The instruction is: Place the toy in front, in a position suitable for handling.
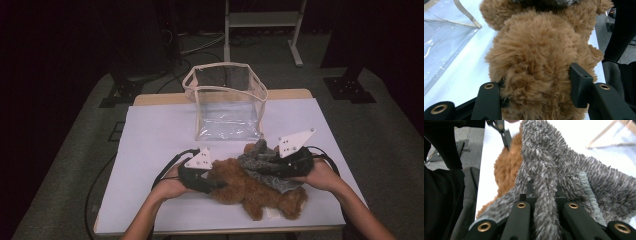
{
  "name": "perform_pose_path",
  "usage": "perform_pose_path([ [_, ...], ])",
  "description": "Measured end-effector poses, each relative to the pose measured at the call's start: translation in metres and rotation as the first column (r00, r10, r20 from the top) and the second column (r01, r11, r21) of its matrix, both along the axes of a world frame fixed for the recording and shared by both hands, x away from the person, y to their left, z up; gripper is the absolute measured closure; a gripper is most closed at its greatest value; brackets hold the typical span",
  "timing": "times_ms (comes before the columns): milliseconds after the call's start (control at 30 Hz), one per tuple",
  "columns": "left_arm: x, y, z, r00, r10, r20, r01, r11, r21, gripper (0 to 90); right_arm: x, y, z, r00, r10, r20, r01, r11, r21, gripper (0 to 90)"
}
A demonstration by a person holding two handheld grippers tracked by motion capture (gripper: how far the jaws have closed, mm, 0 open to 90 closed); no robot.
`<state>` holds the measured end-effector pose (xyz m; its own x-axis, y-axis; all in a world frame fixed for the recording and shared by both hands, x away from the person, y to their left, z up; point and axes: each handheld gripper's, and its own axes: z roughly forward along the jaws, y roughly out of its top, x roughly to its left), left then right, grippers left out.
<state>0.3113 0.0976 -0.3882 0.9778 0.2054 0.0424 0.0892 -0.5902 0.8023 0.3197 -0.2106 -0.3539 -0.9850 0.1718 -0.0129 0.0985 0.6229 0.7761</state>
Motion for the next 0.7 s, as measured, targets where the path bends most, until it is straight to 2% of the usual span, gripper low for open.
perform_pose_path([
  [67, 0.0, 0.0, -0.001, 1.0, 0.001, -0.002, -0.001, 0.9999, -0.012, 47.3, 0.001, -0.007, -0.003, 0.9998, -0.012, -0.017, 0.012, 1.0, 0.005, 80.8],
  [133, 0.0, -0.001, -0.002, 1.0, -0.001, 0.0, 0.001, 0.9999, -0.015, 47.3, 0.0, -0.022, -0.006, 0.9986, -0.047, -0.025, 0.047, 0.999, 0.001, 80.7],
  [233, -0.001, -0.003, -0.001, 1.0, -0.005, 0.005, 0.005, 1.0, -0.007, 47.2, -0.002, -0.03, 0.0, 0.9978, -0.063, -0.022, 0.063, 0.998, 0.007, 80.7],
  [400, -0.002, -0.006, 0.002, 0.9996, -0.018, 0.023, 0.018, 0.9996, 0.022, 47.1, 0.001, 0.0, 0.017, 0.9997, -0.002, 0.024, 0.001, 1.0, 0.015, 80.7],
  [433, -0.002, -0.007, 0.002, 0.9994, -0.023, 0.027, 0.022, 0.9994, 0.027, 47.1, 0.004, 0.013, 0.019, 0.9994, 0.019, 0.029, -0.019, 1.0, 0.011, 80.7],
  [533, -0.002, -0.008, 0.002, 0.9992, -0.026, 0.029, 0.025, 0.9993, 0.027, 46.8, 0.011, 0.03, 0.014, 0.9992, 0.038, 0.012, -0.037, 0.999, -0.006, 80.7],
  [633, -0.002, -0.006, 0.0, 0.9994, -0.026, 0.021, 0.025, 0.9996, 0.01, 45.9, 0.016, 0.031, 0.004, 0.9995, 0.029, -0.016, -0.03, 0.999, -0.032, 80.7],
  [700, -0.001, -0.004, -0.002, 0.9998, -0.019, 0.004, 0.019, 0.9998, -0.012, 43.0, 0.015, 0.021, -0.003, 0.9999, 0.005, -0.015, -0.006, 0.998, -0.067, 81.0],
])
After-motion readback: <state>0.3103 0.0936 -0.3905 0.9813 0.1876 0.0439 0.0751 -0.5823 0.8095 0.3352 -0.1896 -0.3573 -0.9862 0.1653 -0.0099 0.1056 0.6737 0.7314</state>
